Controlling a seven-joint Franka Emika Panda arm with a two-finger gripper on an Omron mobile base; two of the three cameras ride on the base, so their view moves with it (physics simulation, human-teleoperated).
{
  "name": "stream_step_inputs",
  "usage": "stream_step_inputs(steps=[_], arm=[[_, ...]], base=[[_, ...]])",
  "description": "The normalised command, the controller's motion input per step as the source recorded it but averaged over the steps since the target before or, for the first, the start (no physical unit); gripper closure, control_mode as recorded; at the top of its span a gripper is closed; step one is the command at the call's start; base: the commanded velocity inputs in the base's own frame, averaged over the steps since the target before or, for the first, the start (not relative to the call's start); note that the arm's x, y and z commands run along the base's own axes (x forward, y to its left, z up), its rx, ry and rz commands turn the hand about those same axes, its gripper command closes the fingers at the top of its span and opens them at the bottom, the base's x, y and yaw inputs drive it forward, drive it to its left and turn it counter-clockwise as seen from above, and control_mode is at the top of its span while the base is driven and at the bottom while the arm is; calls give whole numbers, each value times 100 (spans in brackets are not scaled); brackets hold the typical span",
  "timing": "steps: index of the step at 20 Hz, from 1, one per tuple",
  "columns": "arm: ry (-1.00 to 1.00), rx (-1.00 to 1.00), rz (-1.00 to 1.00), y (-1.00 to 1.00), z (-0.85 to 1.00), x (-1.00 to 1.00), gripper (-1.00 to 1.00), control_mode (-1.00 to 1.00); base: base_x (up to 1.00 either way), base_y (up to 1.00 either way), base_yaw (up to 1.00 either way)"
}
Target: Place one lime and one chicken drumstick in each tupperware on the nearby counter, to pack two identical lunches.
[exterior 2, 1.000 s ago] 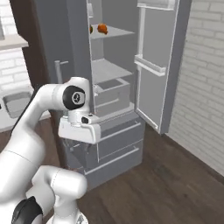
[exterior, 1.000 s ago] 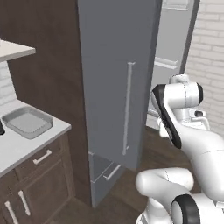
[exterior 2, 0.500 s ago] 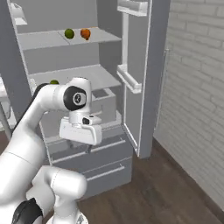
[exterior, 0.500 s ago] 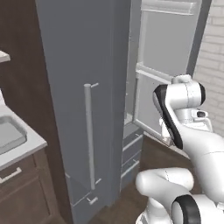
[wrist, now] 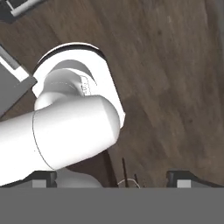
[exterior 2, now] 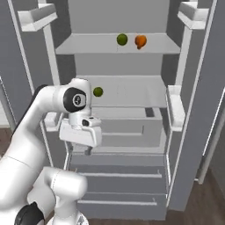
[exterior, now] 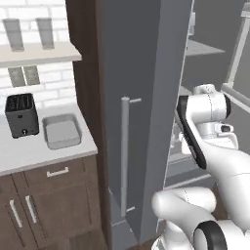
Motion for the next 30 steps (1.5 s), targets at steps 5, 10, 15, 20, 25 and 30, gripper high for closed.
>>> stream_step_inputs(steps=[5,10,15,20,25,30], arm=[[0,0,0,0,0,0,-100,100],[0,0,0,0,0,0,-100,100],[0,0,0,0,0,0,-100,100],[0,0,0,0,0,0,-100,100],[-28,13,10,1,40,-33,-100,-100],[-66,17,24,18,85,-5,-100,-100]], base=[[30,-80,49],[6,-99,39],[95,-34,22],[100,-1,6],[15,0,0],[0,0,0]])
